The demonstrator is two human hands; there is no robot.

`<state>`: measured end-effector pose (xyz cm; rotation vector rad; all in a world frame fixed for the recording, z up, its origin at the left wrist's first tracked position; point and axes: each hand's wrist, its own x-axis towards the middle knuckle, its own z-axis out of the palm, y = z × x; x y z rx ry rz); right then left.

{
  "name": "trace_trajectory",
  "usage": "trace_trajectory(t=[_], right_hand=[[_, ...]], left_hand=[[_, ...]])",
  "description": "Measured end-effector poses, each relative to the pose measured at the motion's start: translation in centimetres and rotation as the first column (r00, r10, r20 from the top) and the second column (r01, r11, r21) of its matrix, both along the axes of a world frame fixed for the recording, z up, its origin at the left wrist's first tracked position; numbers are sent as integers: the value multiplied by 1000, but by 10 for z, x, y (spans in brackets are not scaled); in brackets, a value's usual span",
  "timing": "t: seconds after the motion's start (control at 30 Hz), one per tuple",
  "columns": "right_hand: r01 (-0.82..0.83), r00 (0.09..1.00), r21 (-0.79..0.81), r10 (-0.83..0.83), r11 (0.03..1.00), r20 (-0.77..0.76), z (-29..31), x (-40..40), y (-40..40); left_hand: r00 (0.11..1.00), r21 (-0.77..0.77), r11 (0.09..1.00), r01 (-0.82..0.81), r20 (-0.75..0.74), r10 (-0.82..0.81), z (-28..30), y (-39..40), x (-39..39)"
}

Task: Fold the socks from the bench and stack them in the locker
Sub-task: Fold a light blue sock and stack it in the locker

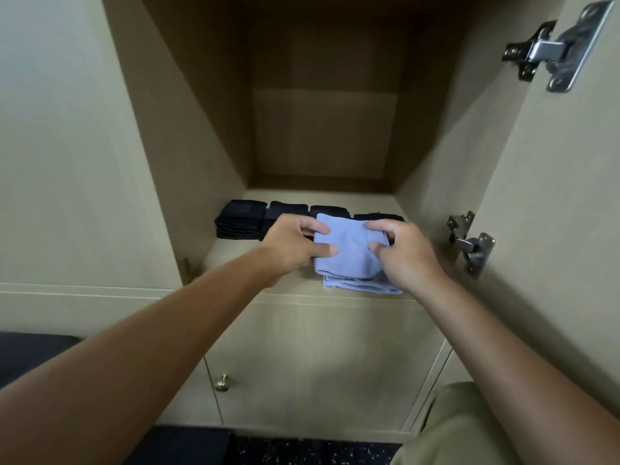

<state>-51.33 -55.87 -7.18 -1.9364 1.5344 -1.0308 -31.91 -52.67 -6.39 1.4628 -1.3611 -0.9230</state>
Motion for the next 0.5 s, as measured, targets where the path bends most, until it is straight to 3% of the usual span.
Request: trace_trajectory(t=[0.5], right_hand=[[95, 990, 125, -81, 988, -112, -16, -11, -24]], left_hand=[[988, 27, 1000, 11, 154, -15, -18, -30, -14]])
